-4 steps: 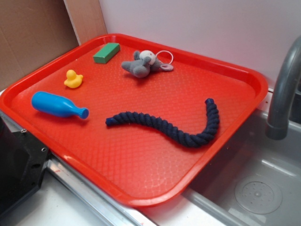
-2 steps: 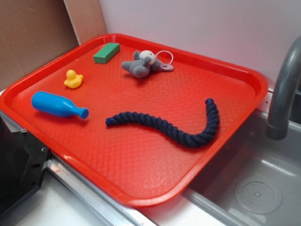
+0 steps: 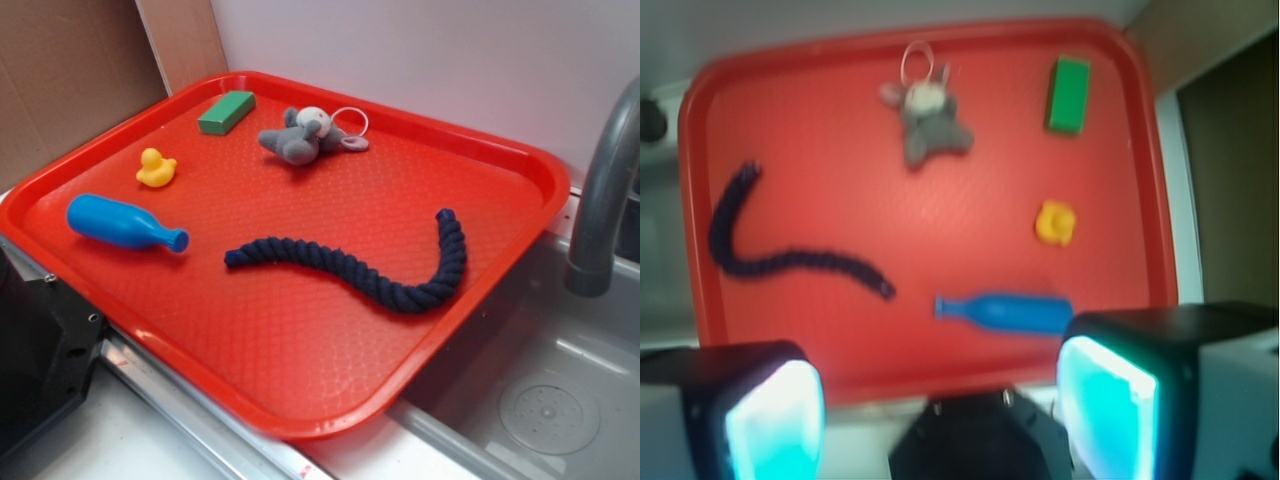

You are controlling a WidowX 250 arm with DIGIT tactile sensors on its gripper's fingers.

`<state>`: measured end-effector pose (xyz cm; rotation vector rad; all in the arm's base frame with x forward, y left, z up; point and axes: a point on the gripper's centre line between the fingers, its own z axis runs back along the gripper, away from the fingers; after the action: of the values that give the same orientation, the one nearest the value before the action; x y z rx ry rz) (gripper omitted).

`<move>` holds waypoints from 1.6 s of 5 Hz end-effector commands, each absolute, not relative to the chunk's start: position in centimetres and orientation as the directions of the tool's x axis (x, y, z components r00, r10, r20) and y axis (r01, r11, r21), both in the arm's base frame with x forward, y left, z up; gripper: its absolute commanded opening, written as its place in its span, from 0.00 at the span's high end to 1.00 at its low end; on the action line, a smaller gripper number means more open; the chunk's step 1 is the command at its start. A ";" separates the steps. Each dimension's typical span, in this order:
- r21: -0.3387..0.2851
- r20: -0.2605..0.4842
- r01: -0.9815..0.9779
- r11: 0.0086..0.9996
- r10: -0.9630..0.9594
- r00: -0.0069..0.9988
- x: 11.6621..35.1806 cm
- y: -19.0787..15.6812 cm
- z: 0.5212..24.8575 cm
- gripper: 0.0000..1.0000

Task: Grab the blue rope.

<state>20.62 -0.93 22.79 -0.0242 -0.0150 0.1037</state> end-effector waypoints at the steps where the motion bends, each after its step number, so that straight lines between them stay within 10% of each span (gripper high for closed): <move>1: -0.027 0.039 0.179 0.983 -0.178 0.983 20.4 -7.7 23.0 0.00; 3: 0.008 0.059 0.505 0.863 -0.505 0.861 14.0 -15.0 22.6 0.00; 6: 0.037 0.008 0.573 0.819 -0.574 0.819 14.2 -14.2 20.9 0.00; 8: 0.065 -0.117 0.784 0.618 -0.775 0.621 18.4 -12.2 15.6 0.00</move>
<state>19.07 -12.84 14.78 0.1181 0.1172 -0.8944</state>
